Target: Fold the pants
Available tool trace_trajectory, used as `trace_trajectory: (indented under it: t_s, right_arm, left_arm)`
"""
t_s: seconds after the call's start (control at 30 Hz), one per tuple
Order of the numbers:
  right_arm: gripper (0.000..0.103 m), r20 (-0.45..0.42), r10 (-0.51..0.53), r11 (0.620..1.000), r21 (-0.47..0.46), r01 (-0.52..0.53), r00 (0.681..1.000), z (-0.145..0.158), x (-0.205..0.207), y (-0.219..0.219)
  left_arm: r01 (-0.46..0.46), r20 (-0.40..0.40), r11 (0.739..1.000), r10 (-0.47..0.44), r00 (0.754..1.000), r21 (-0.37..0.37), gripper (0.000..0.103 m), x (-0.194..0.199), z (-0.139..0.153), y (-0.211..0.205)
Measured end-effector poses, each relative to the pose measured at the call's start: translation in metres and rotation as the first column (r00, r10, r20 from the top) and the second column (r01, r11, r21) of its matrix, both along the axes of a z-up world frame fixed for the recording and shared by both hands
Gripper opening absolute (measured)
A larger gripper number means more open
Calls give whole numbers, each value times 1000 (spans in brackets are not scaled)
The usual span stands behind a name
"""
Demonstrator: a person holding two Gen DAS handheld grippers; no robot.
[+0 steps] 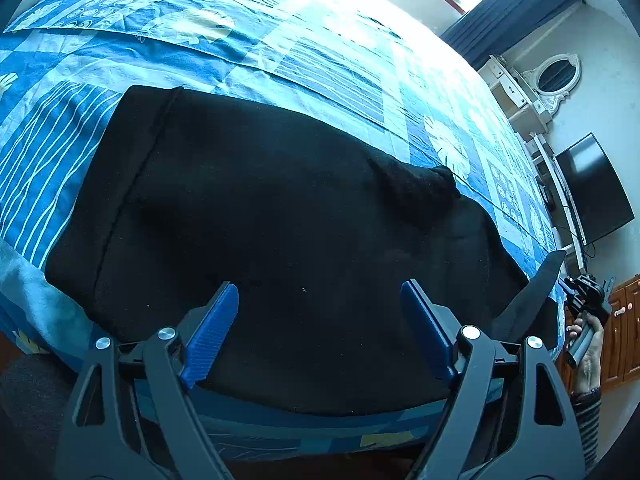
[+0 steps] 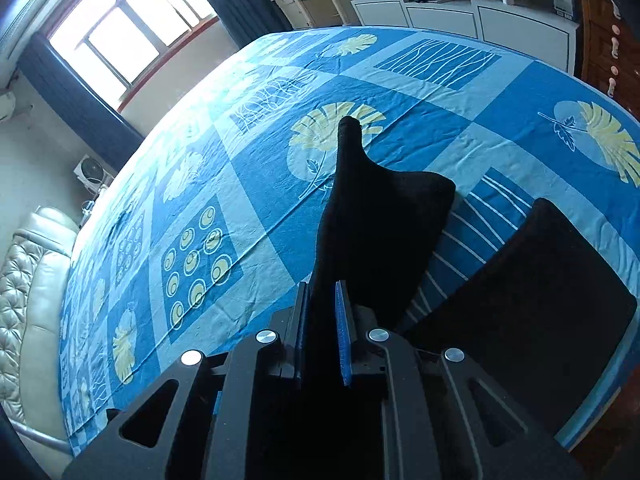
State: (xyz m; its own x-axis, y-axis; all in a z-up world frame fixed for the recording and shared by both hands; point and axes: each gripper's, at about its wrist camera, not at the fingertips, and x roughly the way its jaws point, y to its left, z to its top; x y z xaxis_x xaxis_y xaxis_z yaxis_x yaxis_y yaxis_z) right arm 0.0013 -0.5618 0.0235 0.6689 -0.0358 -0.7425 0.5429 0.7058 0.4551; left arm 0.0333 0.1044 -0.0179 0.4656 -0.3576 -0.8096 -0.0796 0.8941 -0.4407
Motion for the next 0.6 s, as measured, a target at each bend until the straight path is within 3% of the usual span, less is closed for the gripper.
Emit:
trace_trajectory:
  t_s: [0.13,0.27,0.3,0.33,0.4,0.53,0.6]
  right_arm:
    - [10,48,-60,995,77,56,997,-8,-60,-16]
    - [12,12,-13,995,103,12,1000,-16,-66,-19]
    - [21,18,-6,994,106,4,1000,-12,-60,-17]
    - [40,24,2,995,102,-4,1000,-8,-52,-15]
    - [54,43,15,998,57,-18,999,5,-30,-10]
    - [56,-5,51,999,14,-51,999,15,39,-6]
    - [56,-74,52,998,-22,-54,996,12,77,-8]
  left_arm:
    - [12,12,1000,-12,1000,28,85,-2,0,-4]
    - [8,8,999,-9,1000,43,85,-2,-2,-7]
    - [5,6,999,-6,1000,44,86,-2,-2,-8]
    - [1,5,999,-1,1000,44,86,-2,-2,-8]
    - [-11,3,999,11,1000,39,86,-2,-1,-8]
    - [-24,-1,999,24,1000,29,87,-3,-1,-7]
    - [-26,2,999,26,1000,26,87,-4,-2,-7]
